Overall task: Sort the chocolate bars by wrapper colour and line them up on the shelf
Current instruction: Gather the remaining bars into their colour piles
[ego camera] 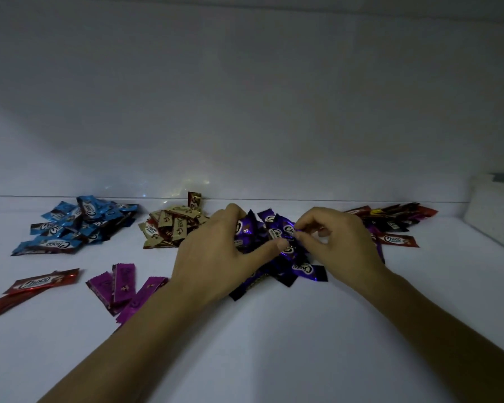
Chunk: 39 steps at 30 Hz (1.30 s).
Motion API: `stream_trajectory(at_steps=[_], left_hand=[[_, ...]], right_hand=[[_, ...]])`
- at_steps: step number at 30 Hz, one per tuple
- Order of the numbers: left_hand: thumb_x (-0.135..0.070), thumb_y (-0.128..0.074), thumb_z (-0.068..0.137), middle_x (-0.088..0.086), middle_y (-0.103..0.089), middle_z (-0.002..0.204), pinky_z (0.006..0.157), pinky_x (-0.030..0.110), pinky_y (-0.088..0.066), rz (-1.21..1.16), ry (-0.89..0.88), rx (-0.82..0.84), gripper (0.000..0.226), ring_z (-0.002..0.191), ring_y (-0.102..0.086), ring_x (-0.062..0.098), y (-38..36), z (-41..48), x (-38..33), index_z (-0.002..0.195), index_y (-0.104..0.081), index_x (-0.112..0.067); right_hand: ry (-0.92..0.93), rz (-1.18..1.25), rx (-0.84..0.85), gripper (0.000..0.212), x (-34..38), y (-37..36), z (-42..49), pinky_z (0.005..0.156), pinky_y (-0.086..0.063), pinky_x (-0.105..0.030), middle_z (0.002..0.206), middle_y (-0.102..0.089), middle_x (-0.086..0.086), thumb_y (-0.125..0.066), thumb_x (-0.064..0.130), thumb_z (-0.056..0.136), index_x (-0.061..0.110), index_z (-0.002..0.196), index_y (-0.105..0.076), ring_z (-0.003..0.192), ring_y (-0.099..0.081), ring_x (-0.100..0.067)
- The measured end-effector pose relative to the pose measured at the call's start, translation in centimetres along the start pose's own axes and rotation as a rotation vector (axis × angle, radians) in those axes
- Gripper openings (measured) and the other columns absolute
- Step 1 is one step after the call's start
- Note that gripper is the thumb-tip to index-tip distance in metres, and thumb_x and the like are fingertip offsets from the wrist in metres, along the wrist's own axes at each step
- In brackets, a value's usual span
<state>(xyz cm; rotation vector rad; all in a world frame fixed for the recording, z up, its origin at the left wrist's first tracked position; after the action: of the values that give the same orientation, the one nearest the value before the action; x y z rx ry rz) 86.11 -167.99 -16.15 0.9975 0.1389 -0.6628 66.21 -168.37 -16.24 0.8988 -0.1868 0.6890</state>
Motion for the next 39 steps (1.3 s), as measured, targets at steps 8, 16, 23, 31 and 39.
stream_trajectory(at_steps=[8, 16, 23, 31, 39], left_hand=[[-0.079, -0.014, 0.078, -0.008, 0.014, 0.160, 0.118, 0.045, 0.004, 0.161, -0.052, 0.501, 0.087, 0.146, 0.012, 0.010, -3.1, -1.0, 0.8, 0.151, 0.005, -0.036], [-0.083, -0.007, 0.071, -0.016, 0.018, 0.156, 0.118, 0.043, 0.013, 0.138, -0.139, 0.326, 0.093, 0.140, 0.026, 0.001, -1.7, -0.9, 0.5, 0.150, 0.011, -0.036], [-0.064, -0.034, 0.089, -0.009, -0.008, 0.160, 0.118, 0.028, 0.004, 0.134, -0.423, 0.196, 0.068, 0.146, 0.008, 0.005, -1.0, -1.0, -3.4, 0.148, -0.029, -0.030], [-0.064, -0.042, 0.089, -0.006, 0.013, 0.160, 0.112, 0.031, 0.010, -0.001, -0.298, 0.450, 0.079, 0.145, 0.021, 0.014, -8.3, -0.4, -11.4, 0.152, -0.007, -0.032], [-0.076, -0.032, 0.084, 0.015, 0.012, 0.159, 0.115, 0.056, 0.003, 0.156, 0.159, 0.433, 0.094, 0.142, 0.015, 0.046, -16.2, 5.5, -13.1, 0.153, -0.003, -0.019]], right_hand=[[0.032, -0.026, 0.099, 0.016, -0.2, -0.5, -0.3, 0.077, -0.051, -0.029, 0.091, -0.063, 0.012, -0.067, 0.023, 0.085, 0.022, 0.100, -0.069, 0.086, -0.057, -0.004], [-0.002, 0.035, 0.097, 0.016, 0.5, 0.7, 0.6, 0.081, -0.050, -0.034, 0.093, -0.065, 0.012, -0.061, 0.034, 0.087, 0.026, 0.096, -0.071, 0.089, -0.058, -0.006], [-0.181, -0.051, 0.127, 0.011, -5.7, 6.8, 1.3, 0.083, -0.051, -0.036, 0.094, -0.065, 0.009, -0.063, 0.033, 0.086, 0.026, 0.089, -0.071, 0.089, -0.061, -0.009], [-0.494, -0.214, -0.020, 0.056, -17.1, 10.0, -1.8, 0.100, -0.042, -0.040, 0.133, -0.050, -0.016, -0.059, 0.047, 0.086, 0.018, 0.133, -0.052, 0.115, -0.052, -0.029], [-0.533, 0.021, -0.155, 0.053, -19.1, 9.4, -1.5, 0.087, -0.040, -0.027, 0.132, -0.046, -0.010, -0.061, 0.043, 0.087, 0.018, 0.131, -0.047, 0.103, -0.053, -0.016]])
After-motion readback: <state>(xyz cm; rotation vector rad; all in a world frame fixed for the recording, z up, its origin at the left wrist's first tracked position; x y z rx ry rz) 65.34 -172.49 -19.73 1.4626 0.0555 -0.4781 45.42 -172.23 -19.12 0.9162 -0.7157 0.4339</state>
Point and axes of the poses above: each hand's wrist, its own z-axis towards the middle knuckle, its own y-axis out of the back of the hand, x = y × z, the point moved 2 cm from there along z, towards the middle knuckle
